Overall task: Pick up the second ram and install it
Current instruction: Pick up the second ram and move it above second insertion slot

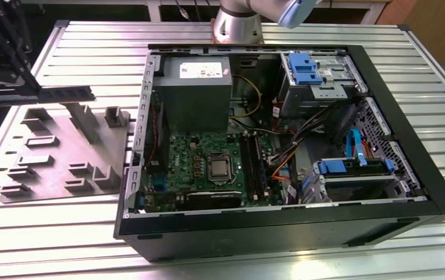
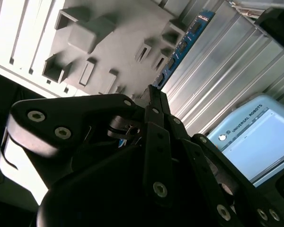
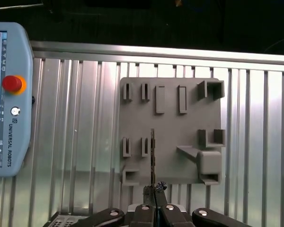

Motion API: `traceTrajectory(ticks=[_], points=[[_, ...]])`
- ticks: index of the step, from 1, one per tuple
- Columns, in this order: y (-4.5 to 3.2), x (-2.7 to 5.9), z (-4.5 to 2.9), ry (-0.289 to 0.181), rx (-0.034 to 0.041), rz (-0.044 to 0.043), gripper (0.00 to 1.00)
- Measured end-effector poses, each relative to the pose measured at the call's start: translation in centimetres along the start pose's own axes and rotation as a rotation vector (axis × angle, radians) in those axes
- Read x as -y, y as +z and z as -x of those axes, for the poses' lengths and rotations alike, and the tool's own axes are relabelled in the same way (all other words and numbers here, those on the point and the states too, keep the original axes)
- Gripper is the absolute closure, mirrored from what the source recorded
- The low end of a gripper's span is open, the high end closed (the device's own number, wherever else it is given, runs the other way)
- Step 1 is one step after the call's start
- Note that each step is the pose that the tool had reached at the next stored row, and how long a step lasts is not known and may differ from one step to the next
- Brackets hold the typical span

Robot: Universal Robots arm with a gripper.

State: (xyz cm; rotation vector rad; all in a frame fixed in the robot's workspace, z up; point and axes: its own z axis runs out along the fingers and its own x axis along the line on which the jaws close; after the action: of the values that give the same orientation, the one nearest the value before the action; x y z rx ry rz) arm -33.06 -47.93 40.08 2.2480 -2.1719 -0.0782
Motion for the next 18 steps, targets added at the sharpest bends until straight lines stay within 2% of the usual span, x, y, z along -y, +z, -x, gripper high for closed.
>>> traceTrajectory(ticks=[18], points=[[0.09,5.23,-0.18,0.011,0.0005,-0.0004,0.89]])
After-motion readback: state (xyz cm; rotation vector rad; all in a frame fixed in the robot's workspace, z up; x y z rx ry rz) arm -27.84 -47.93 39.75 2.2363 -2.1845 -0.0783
